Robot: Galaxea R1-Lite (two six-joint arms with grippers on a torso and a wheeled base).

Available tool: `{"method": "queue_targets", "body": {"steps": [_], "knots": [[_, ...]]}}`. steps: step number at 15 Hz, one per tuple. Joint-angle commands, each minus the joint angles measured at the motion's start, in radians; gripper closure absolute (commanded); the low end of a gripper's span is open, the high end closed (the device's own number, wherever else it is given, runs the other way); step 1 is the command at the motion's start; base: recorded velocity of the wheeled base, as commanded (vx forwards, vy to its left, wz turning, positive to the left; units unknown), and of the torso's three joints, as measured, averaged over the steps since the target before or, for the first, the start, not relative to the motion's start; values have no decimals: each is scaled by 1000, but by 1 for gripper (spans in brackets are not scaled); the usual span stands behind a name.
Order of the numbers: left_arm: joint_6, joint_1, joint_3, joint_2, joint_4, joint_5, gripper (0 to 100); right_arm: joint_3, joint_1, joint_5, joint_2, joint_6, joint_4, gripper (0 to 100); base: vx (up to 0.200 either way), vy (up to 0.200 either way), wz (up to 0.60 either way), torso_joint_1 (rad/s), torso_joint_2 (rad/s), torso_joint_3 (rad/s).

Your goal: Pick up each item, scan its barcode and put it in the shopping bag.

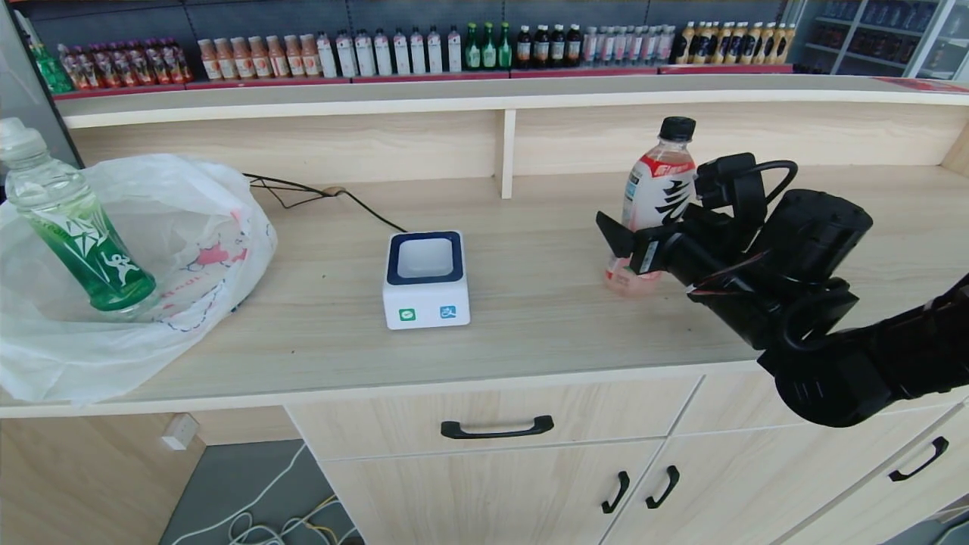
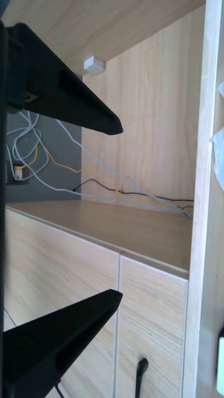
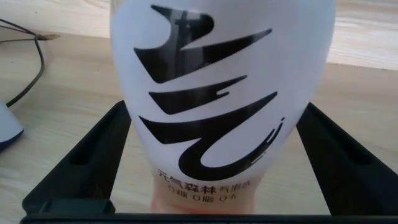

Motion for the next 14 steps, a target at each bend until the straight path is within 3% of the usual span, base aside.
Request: {"method": "queue_targets", "body": {"steps": [1,5,6,14], "knots": [[0,0,0,0,0,0,0,-18,-4,0,1,4,17,0,0,0,0,0,0,0],[0,0,0,0,0,0,0,-20,-6,-1,13,4,18,0,0,0,0,0,0,0],[0,0,0,0,0,0,0,-20,-19,0,16,4,18,100,0,0,0,0,0,0],[0,0,0,0,0,0,0,-23,-29,2,15,4,15,100,0,0,0,0,0,0]]}}
